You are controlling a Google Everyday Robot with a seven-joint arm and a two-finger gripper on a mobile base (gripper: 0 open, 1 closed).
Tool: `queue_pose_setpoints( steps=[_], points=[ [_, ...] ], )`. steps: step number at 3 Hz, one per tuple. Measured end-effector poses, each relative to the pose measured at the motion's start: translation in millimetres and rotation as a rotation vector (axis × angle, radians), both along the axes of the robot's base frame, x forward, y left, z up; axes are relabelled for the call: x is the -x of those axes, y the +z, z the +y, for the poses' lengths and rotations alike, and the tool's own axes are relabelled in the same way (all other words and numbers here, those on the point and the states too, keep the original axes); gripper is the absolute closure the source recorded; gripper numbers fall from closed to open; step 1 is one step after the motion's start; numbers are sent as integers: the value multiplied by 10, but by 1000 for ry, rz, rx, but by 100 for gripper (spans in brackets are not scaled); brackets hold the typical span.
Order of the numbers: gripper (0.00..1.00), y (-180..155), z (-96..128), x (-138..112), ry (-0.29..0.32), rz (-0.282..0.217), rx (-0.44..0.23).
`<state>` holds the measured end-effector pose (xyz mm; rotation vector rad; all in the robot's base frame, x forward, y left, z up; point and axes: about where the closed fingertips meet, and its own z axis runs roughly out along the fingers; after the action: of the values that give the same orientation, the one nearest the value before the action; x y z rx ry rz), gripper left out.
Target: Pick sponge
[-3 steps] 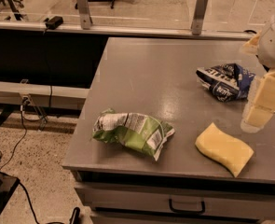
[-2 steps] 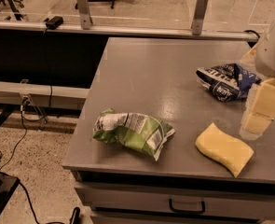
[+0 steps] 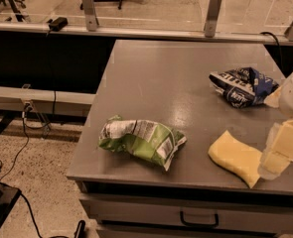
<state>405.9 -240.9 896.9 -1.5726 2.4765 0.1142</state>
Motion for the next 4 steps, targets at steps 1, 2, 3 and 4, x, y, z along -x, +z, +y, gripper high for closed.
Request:
queue_pose_setpoints(
  steps=[1,2,3,4],
  points=[
    [0,-271,-16,95,-7,15,-70],
    [0,-455,-14,156,-11,26,-131],
    [0,-559,20,205,-5,33,-156],
    [18,-633,74,247,9,30,-161]
  ],
)
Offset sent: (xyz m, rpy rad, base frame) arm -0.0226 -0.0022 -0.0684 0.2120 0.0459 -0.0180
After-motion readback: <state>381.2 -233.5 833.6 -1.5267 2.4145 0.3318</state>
